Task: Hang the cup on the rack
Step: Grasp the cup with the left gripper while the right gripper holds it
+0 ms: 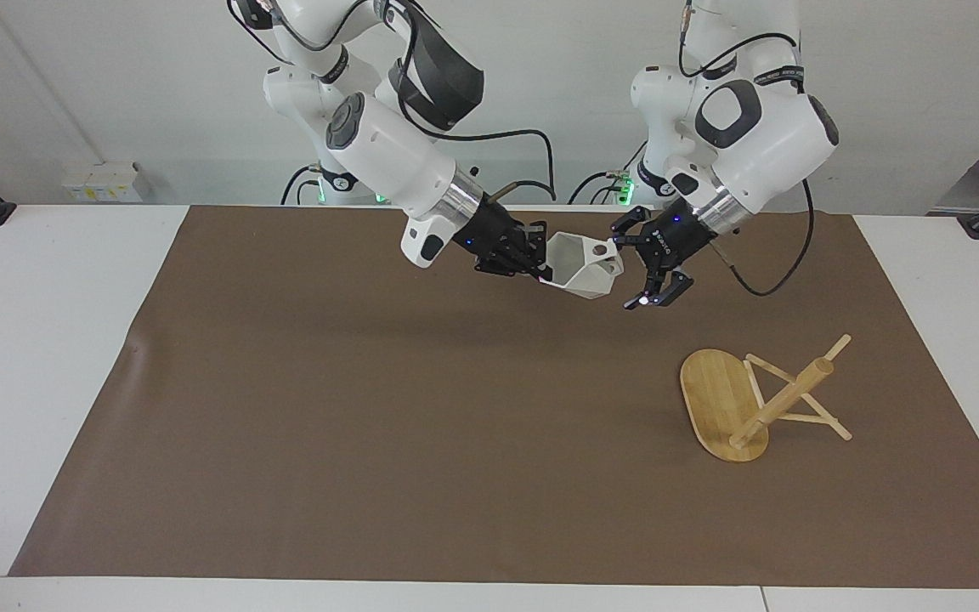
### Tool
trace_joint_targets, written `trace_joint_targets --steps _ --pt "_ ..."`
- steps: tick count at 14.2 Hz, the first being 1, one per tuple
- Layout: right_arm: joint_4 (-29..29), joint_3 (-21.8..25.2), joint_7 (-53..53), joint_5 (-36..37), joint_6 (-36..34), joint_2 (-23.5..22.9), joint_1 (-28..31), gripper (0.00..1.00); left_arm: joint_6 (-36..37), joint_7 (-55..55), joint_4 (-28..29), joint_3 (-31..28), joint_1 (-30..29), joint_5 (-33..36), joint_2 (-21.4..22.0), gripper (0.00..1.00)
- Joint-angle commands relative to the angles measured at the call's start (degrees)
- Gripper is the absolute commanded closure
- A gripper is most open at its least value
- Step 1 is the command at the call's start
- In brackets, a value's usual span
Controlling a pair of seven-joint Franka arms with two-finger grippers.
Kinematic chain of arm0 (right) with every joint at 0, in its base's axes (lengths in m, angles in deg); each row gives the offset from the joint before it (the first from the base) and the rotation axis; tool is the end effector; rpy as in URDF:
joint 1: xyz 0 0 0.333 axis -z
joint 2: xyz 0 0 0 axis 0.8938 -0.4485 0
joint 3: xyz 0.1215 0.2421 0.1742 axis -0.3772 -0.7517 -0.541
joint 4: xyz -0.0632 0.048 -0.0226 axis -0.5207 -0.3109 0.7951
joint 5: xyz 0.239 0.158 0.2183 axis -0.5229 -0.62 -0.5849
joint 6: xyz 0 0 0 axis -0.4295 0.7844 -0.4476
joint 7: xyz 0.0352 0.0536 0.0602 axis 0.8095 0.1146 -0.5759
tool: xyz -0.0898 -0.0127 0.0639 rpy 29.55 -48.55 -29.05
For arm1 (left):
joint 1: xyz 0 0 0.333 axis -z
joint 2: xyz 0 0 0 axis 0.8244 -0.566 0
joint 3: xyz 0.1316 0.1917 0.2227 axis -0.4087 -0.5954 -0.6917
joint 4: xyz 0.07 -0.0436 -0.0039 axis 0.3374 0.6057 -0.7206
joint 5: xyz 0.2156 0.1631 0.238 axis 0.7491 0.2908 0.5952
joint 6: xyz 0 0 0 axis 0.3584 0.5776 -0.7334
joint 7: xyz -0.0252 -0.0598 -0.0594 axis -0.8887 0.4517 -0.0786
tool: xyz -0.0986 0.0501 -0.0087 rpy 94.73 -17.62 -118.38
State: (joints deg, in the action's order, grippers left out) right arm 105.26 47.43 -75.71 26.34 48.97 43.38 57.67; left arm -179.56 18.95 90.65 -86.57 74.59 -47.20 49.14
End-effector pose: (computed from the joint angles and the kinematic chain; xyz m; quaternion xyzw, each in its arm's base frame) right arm 0.5610 0.3041 0.5496 -0.9110 0.1004 -0.0225 0.3993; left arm 0.4933 -0.1999 0.5063 0.7507 -0.5467 0.2530 0.2714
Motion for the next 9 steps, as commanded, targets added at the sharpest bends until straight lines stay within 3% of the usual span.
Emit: trace_joint_targets --steps 1,9 --pt "0.86 -0.27 -0.35 -1.24 1.22 0.77 0.15 1.0 -1.47 1.51 0.39 -0.78 0.8 -1.63 0.08 0.0" --pt "1.21 -0.18 0.26 -0.45 -0.19 0.95 -0.12 1.0 1.68 4.41 -1.36 -0.78 -0.42 -2.33 -0.45 0.0"
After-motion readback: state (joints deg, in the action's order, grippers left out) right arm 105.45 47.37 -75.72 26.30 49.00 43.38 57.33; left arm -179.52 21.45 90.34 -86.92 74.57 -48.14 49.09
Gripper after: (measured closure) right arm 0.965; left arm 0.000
